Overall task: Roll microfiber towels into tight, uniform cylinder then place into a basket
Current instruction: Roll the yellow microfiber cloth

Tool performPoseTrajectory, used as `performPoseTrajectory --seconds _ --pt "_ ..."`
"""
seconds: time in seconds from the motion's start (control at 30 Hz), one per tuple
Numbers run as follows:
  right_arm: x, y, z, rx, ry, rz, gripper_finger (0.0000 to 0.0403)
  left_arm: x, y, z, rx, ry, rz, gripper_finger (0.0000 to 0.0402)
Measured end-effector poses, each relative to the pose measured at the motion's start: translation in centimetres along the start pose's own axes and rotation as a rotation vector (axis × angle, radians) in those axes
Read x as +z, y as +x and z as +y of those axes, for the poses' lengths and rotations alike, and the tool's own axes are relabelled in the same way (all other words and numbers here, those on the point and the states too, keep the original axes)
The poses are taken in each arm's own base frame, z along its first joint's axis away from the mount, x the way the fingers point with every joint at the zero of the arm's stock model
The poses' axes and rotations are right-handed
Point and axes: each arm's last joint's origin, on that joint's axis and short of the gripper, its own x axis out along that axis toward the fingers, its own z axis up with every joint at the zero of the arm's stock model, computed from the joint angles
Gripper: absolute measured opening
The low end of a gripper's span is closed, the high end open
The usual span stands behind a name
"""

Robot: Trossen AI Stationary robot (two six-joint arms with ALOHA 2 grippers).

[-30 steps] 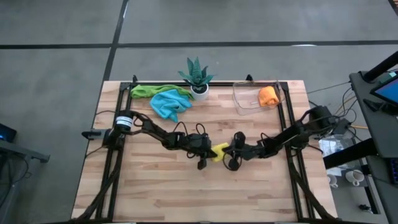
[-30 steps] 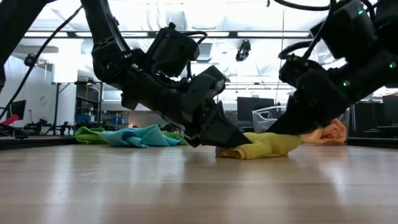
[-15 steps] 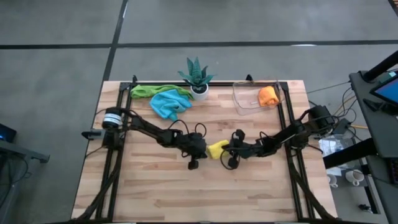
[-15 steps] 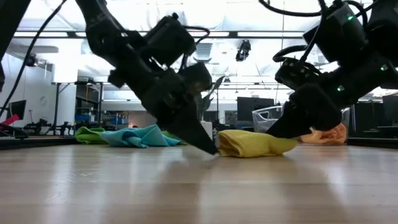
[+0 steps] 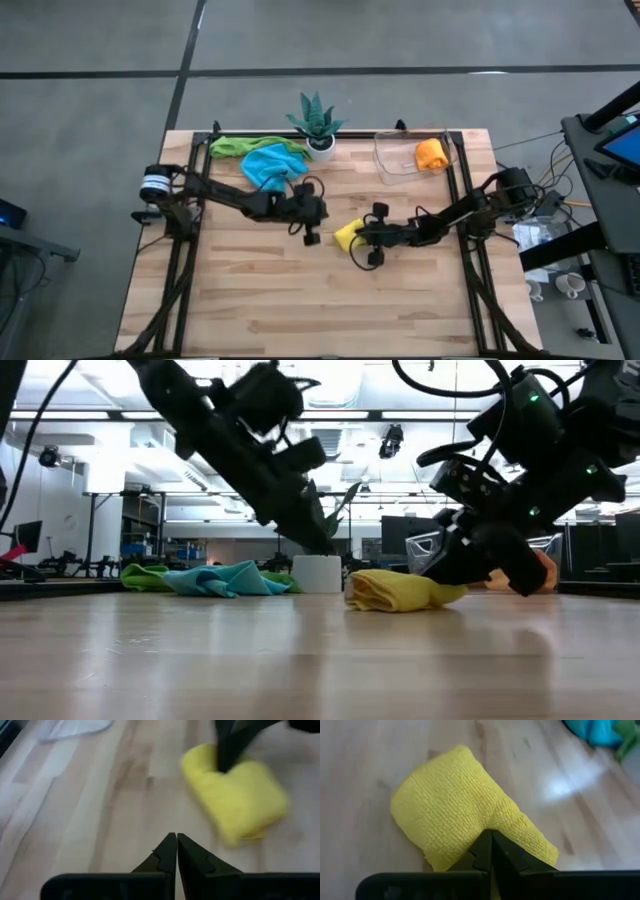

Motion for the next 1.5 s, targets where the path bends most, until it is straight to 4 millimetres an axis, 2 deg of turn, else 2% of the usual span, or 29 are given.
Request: performPoseTrajectory --seconds 0.1,0.23,0.33,0.57,0.83,1.13,1.23,1.4,1.5 --pt "0.4 0.3 -0.3 0.029 -0.125 0.012 0.0008 0.0 1.0 1.6 -0.022 -0.039 0.004 0.0" --pt "1.1 0.9 -0.9 0.11 -0.288 0.033 0.0008 -1.5 3.3 2.5 -0.042 -0.061 0.068 0.0" --pt "1.6 1.2 -1.3 0.151 -0.419 0.038 0.0008 -1.6 4.3 2.6 -0.052 -0.094 0.035 0.0" --pt "3.3 2.1 -2.8 0.249 -0.62 0.094 0.0008 -2.2 5.0 1.5 -0.135 -0.158 0.042 0.0" --pt "5.5 2.6 -4.5 0.321 -0.651 0.144 0.0008 -1.8 4.6 -1.0 -0.218 -0.151 -0.021 0.0" --pt "5.6 2.6 -4.6 0.314 -0.669 0.143 0.0008 -1.4 4.3 -3.3 -0.265 -0.156 -0.069 0.0" --pt "5.6 2.6 -4.6 0.314 -0.67 0.141 0.0008 -1.9 4.9 -4.0 -0.279 -0.169 -0.091 0.0" --pt "5.7 2.6 -4.6 0.32 -0.675 0.136 0.0008 -2.9 7.1 -5.0 -0.31 -0.211 -0.117 0.0" --pt "5.8 2.6 -4.6 0.321 -0.674 0.134 0.0008 -3.2 7.4 -5.1 -0.313 -0.225 -0.103 0.0"
